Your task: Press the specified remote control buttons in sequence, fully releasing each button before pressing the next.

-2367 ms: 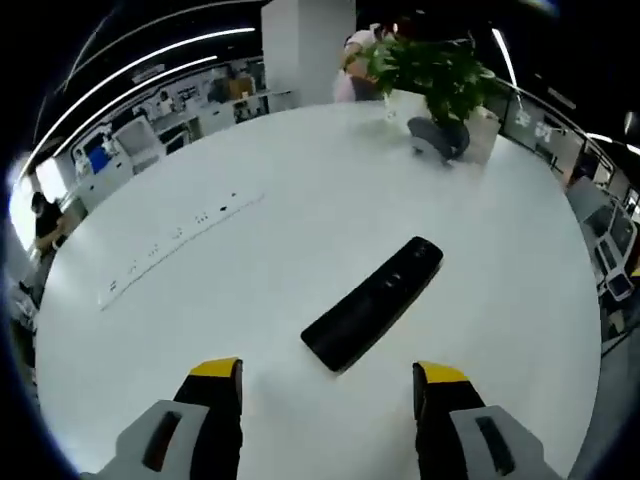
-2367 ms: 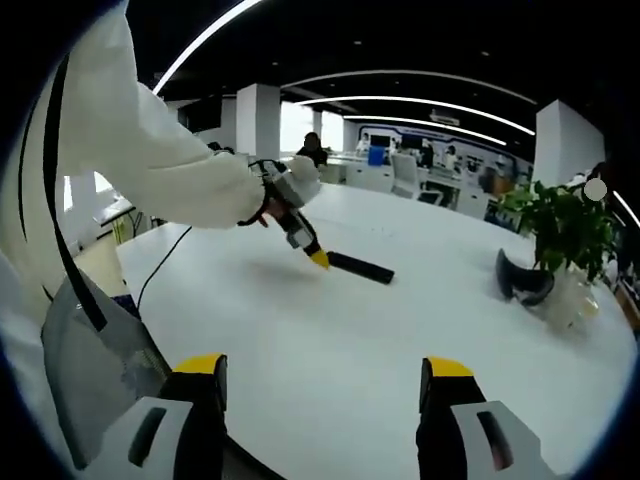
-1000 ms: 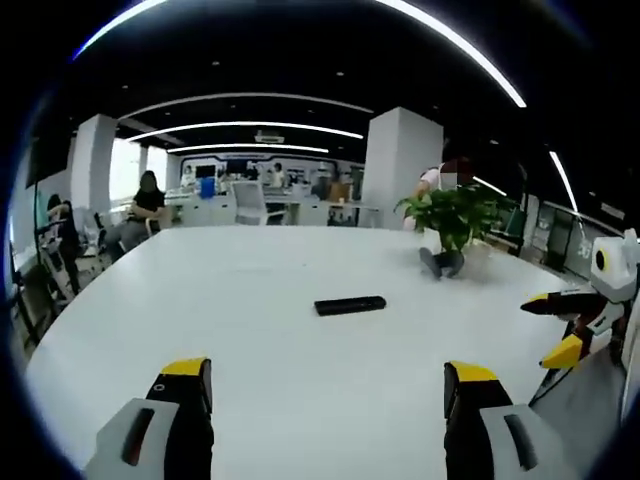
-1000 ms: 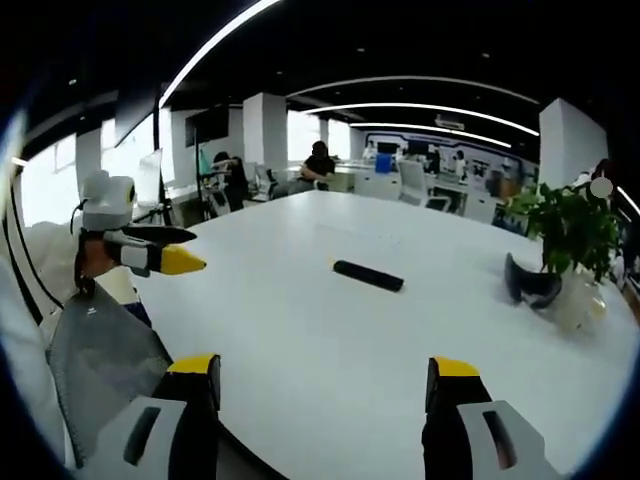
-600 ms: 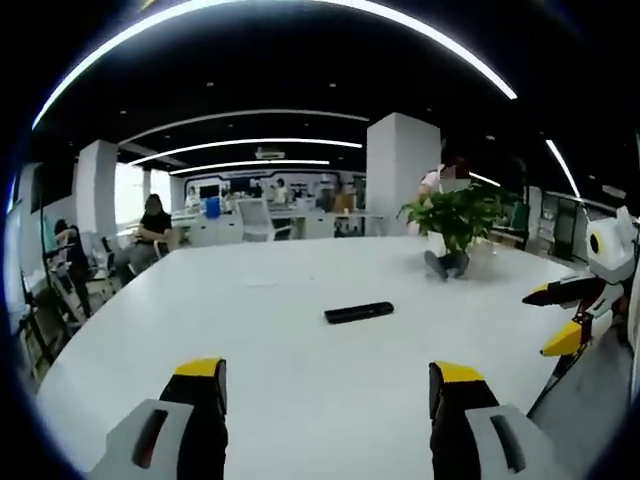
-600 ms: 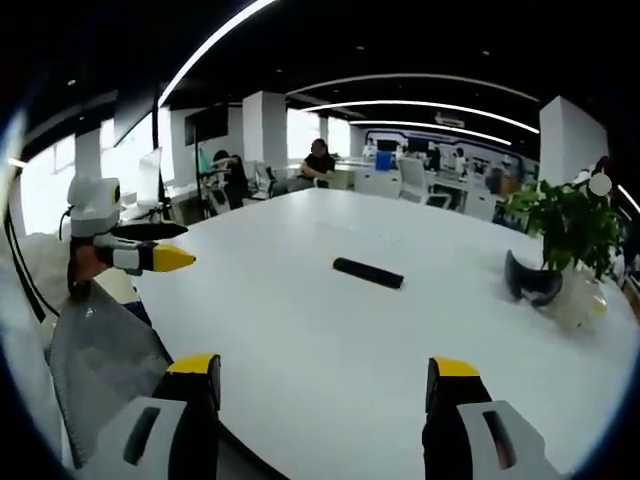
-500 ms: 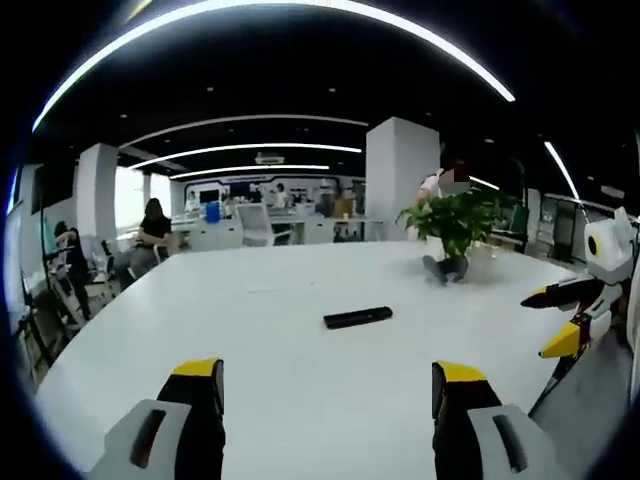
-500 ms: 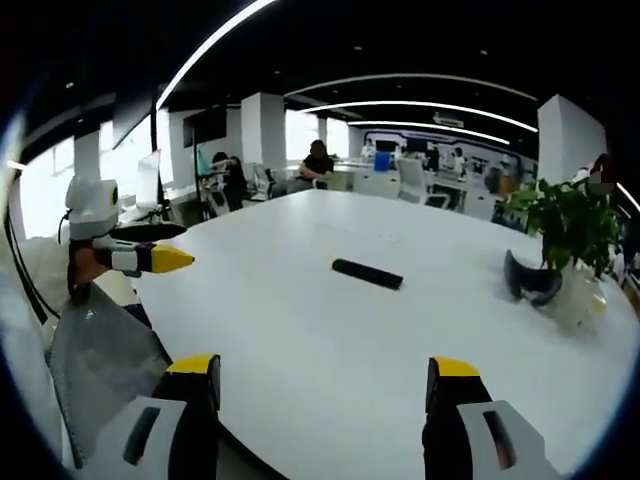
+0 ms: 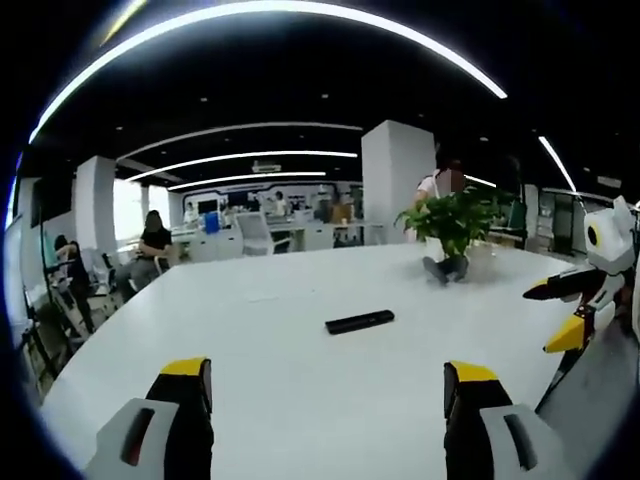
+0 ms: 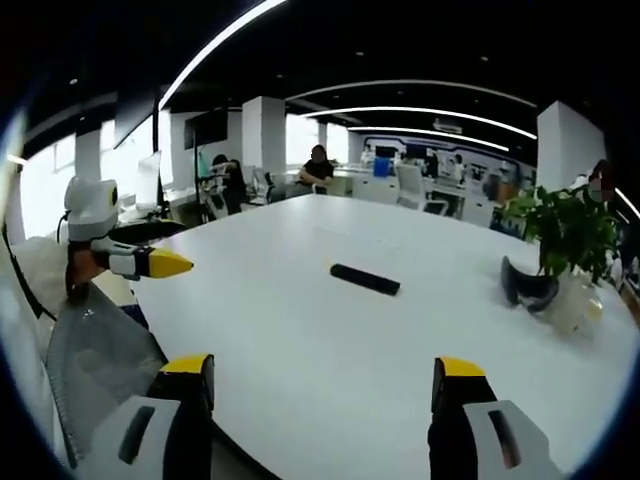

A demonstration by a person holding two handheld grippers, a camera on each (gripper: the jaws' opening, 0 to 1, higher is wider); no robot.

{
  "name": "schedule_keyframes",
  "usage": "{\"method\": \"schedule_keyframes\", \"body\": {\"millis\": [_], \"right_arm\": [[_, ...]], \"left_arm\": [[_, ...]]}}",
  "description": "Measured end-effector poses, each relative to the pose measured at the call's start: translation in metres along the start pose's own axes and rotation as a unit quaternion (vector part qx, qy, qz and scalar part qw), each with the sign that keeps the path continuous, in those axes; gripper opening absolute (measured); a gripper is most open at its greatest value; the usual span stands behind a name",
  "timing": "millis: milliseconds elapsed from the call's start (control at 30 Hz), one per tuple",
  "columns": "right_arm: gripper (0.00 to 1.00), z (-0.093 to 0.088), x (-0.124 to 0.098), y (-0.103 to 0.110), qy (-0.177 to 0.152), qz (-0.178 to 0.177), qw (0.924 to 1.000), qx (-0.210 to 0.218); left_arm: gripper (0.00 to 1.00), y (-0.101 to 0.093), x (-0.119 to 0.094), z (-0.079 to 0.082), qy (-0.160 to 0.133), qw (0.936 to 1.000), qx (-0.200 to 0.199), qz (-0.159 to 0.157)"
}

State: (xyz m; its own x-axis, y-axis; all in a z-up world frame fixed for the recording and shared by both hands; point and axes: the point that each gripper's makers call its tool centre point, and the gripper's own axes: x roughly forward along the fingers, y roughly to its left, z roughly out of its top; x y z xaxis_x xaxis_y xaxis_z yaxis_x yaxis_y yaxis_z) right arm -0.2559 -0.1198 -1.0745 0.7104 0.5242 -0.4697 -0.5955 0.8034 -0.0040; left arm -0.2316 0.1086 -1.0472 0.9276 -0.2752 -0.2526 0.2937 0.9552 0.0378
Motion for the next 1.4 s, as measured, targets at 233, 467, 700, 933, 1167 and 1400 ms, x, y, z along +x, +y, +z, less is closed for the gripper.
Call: {"method": "schedule_keyframes", "body": {"millis": [233, 467, 700, 933, 1167, 1400], "right_arm": [[0.97, 0.004, -0.002, -0.003, -0.012, -0.014, 0.9998, -0.006], [0.99, -0.001, -0.001, -0.014, 0.000, -0.047, 0.9989, -0.001], [0.99, 0.002, -0.002, -0.013, -0.006, -0.049, 0.9987, -0.010], [0.99, 0.006, -0.004, -0.010, -0.015, -0.043, 0.9987, -0.024], [0.99, 0.002, -0.001, -0.010, -0.005, -0.030, 0.9995, 0.002], [0.97, -0.002, 0.000, -0.007, 0.006, -0.026, 0.9996, -0.012]], "left_arm": [[1.00, 0.002, -0.004, 0.006, -0.012, 0.9995, 0.023, 0.016], [1.00, 0.005, -0.004, 0.008, -0.018, 0.9990, 0.035, 0.019], [1.00, 0.002, -0.007, 0.016, -0.040, 0.9989, 0.021, 0.012], [1.00, 0.000, -0.004, 0.011, -0.023, 0.9992, 0.031, 0.008], [1.00, -0.004, -0.002, 0.008, -0.015, 0.9988, 0.046, 0.001], [1.00, 0.001, -0.001, 0.005, -0.014, 0.9990, 0.042, 0.004]]}}
